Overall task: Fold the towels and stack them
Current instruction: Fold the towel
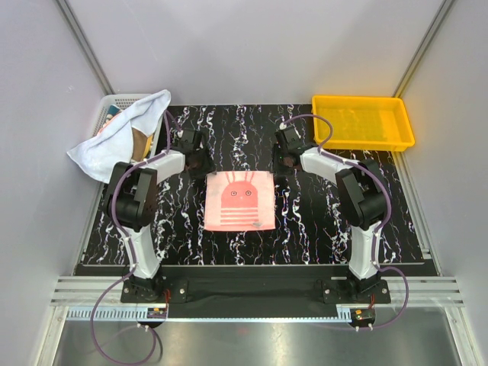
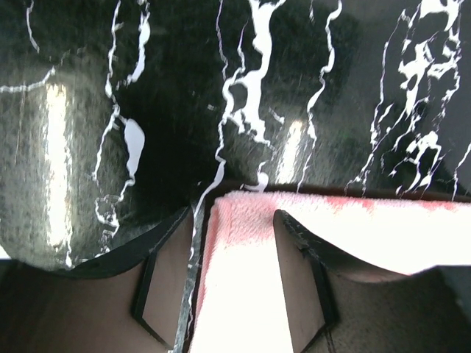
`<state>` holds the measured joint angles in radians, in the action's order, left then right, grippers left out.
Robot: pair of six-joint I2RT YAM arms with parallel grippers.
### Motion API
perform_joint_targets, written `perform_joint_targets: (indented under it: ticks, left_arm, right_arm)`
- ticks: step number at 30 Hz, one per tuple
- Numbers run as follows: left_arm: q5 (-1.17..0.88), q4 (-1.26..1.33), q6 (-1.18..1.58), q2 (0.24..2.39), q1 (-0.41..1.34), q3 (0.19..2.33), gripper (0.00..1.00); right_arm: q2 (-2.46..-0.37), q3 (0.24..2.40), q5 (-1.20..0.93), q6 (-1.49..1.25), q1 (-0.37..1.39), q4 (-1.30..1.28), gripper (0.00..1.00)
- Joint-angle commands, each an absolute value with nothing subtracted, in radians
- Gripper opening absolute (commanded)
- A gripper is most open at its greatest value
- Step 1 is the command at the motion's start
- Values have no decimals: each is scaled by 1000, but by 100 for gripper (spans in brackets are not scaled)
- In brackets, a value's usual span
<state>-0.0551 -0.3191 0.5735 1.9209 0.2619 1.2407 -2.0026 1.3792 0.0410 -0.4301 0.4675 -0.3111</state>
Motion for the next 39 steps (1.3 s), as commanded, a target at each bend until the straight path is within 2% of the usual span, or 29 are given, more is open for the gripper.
perform_joint_targets:
  ticks: [1,5,9,18,34,39]
  left_arm:
    - [-66,-293,578,1870,256,1223,53]
    - [-55,-304,578,1867,256,1213,51]
    - [-57,-267,580,1807,256,1171,57]
    - [-67,-259,578,1778,256,1160,59]
    - [-23,-324,564,1913,258,1223,50]
    - [-9,-318,566,1937,258,1249,45]
  right_arm:
    - [-1979,1393,22,-437,474,-279,42]
    - [-2008,1419,20,-431,476,-296,42]
    - [-2014,1416,17,-431,477,-288,42]
    - [-2039,1424,12,-436,483,-279,42]
    - [-2100,1471,28,-426,495,-302,41]
    - [-2112,1483,40,-422,495,-311,39]
